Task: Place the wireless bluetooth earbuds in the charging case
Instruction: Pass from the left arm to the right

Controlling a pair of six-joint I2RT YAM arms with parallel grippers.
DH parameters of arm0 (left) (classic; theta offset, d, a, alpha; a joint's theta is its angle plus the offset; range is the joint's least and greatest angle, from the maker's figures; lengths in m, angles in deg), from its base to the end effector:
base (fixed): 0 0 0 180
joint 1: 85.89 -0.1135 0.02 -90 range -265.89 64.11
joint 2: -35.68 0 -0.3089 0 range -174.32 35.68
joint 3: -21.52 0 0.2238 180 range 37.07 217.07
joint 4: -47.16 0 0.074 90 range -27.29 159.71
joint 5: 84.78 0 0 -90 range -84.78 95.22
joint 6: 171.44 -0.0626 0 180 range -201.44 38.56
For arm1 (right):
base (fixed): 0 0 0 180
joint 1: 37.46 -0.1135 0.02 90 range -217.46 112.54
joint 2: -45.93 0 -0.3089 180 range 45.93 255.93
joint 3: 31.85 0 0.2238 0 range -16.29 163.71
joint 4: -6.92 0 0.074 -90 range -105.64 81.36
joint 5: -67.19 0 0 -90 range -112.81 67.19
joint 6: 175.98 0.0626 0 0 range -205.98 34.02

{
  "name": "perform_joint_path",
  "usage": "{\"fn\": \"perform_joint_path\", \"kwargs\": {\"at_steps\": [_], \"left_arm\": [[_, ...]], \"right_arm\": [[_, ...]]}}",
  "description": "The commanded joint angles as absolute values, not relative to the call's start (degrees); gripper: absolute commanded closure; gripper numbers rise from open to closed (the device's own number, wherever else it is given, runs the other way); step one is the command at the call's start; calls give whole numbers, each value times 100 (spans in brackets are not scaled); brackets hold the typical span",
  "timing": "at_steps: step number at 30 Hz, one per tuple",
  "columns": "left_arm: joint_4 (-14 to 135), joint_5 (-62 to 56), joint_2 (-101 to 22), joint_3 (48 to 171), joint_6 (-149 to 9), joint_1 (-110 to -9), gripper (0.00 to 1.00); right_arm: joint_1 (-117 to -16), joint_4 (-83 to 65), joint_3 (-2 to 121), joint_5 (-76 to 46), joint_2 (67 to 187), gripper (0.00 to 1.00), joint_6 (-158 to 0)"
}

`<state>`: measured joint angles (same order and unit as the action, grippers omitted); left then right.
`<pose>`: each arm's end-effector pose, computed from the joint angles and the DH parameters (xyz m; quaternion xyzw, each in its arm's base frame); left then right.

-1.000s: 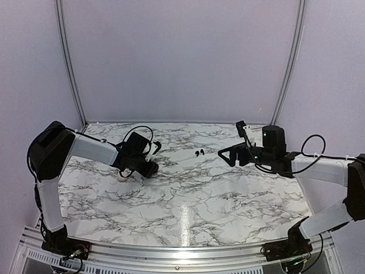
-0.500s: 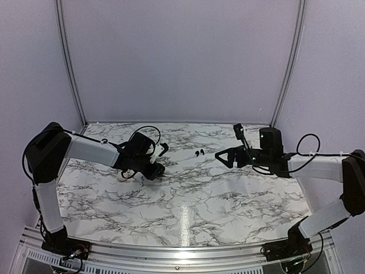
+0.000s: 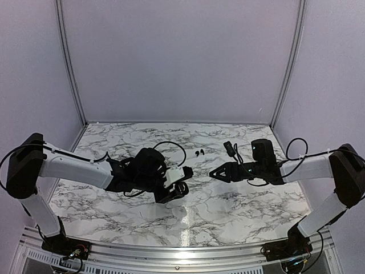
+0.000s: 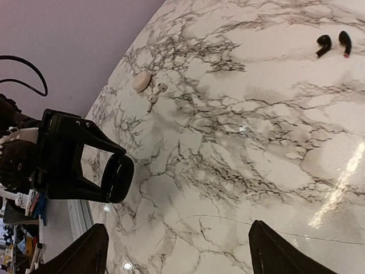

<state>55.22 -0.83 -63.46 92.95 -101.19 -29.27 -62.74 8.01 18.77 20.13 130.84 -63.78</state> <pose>0.2023 -0.3191 0.2348 0.5684 0.6838 -0.1885 0.4169 0.2330 0.1572 0.2295 -0.1960 0.8136 0.4729 0.2755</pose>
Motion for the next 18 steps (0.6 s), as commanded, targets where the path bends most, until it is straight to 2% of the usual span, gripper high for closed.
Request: {"fn": "perform_joint_path", "kwargs": {"at_steps": [1,6,14,18], "left_arm": [[5196,-319,-5927,9201,-10797,-2608,58],[5190,-286,-5680,9133,-11209,-2210,59],[5216,9,-5647,9178,-11569,-1840,62],[5227,140,-5689,9219,-11720,-1660,62]], "right_arm": [[-6586,902,1851,2906,13124,17,-6056],[-6806,856,1836,3483,13105,24,-5894],[-7152,363,2016,3723,12919,27,-6072],[-7310,358,2036,3774,13009,36,-6077]]}}
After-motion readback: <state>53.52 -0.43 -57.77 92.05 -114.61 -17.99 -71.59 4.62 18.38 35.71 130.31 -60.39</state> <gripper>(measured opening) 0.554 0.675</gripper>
